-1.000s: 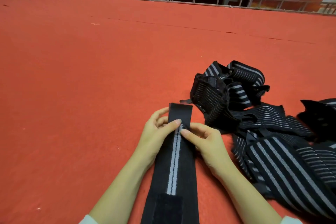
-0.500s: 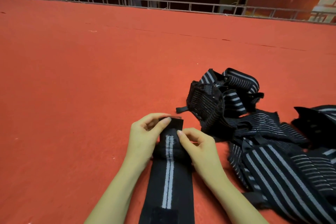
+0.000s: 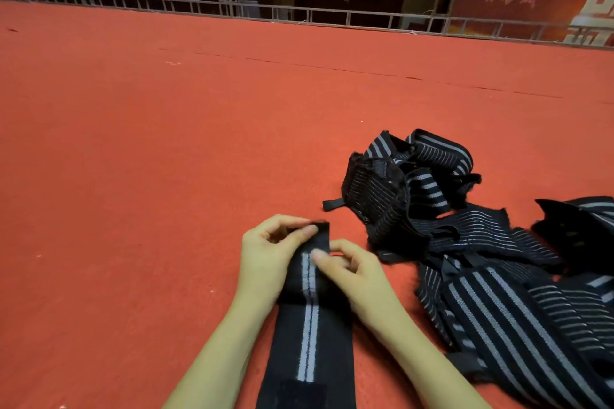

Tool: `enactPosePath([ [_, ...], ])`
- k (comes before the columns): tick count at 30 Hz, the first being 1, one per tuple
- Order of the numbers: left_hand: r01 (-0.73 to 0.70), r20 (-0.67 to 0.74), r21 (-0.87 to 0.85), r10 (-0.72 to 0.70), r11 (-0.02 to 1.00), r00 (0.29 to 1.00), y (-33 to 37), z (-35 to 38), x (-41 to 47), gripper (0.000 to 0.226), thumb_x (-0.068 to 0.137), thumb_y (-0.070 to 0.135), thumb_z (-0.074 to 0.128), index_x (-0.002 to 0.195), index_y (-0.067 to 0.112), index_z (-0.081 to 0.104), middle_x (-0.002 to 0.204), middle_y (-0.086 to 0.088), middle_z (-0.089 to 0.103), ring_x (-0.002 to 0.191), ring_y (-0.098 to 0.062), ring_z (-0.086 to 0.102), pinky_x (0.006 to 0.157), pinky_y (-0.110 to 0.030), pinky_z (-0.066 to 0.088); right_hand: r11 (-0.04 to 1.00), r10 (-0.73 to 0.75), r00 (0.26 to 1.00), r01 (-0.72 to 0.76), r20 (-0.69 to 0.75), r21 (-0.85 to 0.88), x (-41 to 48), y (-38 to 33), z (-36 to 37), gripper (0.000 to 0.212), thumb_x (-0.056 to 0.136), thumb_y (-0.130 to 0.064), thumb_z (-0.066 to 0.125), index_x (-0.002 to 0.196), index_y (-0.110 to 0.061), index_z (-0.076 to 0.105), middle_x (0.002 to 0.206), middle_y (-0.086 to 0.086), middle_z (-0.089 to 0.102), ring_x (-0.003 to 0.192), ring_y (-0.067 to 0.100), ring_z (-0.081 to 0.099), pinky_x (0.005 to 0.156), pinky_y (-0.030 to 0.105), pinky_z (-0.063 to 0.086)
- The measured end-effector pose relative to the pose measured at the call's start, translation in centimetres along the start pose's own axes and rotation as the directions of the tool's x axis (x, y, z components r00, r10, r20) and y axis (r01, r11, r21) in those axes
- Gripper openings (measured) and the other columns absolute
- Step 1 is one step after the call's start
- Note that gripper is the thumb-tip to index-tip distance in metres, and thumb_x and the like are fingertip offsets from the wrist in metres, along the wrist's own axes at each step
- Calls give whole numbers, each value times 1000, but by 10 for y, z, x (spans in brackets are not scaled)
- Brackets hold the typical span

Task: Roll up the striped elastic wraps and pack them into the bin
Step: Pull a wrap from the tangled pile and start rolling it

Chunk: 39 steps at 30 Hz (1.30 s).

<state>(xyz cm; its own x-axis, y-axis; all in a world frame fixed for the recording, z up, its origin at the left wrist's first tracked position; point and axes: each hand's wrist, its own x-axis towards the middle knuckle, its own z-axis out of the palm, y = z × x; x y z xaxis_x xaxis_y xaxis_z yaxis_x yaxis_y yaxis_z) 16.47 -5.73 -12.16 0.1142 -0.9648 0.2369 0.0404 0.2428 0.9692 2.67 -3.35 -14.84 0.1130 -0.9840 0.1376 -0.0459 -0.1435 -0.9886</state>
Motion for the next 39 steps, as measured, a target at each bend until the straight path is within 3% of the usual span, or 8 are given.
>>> enactPosePath([
  [3,65,-7,-145,-67,987,998,0,-6,3,5,82,20,70,78,19,74,79,2,73,78,-11,65,74,-30,48,996,52,999,-51,8,-75,0,6,-2,30,73,-31,73,99,-16,69,90,3,75,83,14,70,80,34,54],
  [7,247,192,-216,-207,945,959,2,-7,4,49,78,60,50,105,24,71,83,-4,72,87,-18,65,78,-34,43,998,67,997,-68,-25,-10,2,7,-9,20,79,-19,74,97,-10,73,95,13,74,86,15,65,84,38,51],
  [12,274,315,-41,-248,961,916,-6,-8,1,36,73,36,70,107,29,71,106,-1,71,99,-16,66,87,-31,50,990,88,996,-85,-22,114,0,1,-10,23,83,-18,72,98,-1,71,99,25,69,86,21,63,80,35,48],
  [15,281,371,84,-292,956,882,-8,-8,-1,26,79,32,75,104,27,72,102,-1,73,97,-19,68,84,-34,50,987,93,995,-88,-30,134,-1,0,-12,24,83,-21,68,98,-2,72,97,21,72,87,23,66,81,37,50],
  [19,142,313,151,-184,978,932,-11,-9,3,18,80,19,76,97,16,74,95,1,75,94,-12,68,86,-26,51,982,128,991,-121,-43,146,-1,1,-13,21,87,-18,67,100,-2,70,99,21,71,88,22,65,79,34,50],
  [22,97,266,160,-138,982,954,-9,-7,1,16,79,15,75,95,16,75,93,3,75,93,-9,68,84,-22,50,969,147,989,-143,-2,202,0,2,-14,44,80,-39,64,103,-2,67,102,22,69,94,24,63,80,38,46],
  [32,78,402,27,-82,997,912,1,-14,-3,30,84,2,68,110,17,71,103,4,74,94,-12,70,78,-19,52,965,114,993,-110,-2,237,-1,3,-14,30,88,-26,65,111,-7,61,98,17,73,88,25,69,80,33,55],
  [39,-164,464,67,115,984,878,-2,-14,-6,35,78,-15,64,97,12,75,106,7,73,104,-7,66,89,-14,45,934,81,997,-76,1,349,-2,-1,-14,56,75,-39,68,112,1,59,105,17,70,97,22,68,82,26,53],
])
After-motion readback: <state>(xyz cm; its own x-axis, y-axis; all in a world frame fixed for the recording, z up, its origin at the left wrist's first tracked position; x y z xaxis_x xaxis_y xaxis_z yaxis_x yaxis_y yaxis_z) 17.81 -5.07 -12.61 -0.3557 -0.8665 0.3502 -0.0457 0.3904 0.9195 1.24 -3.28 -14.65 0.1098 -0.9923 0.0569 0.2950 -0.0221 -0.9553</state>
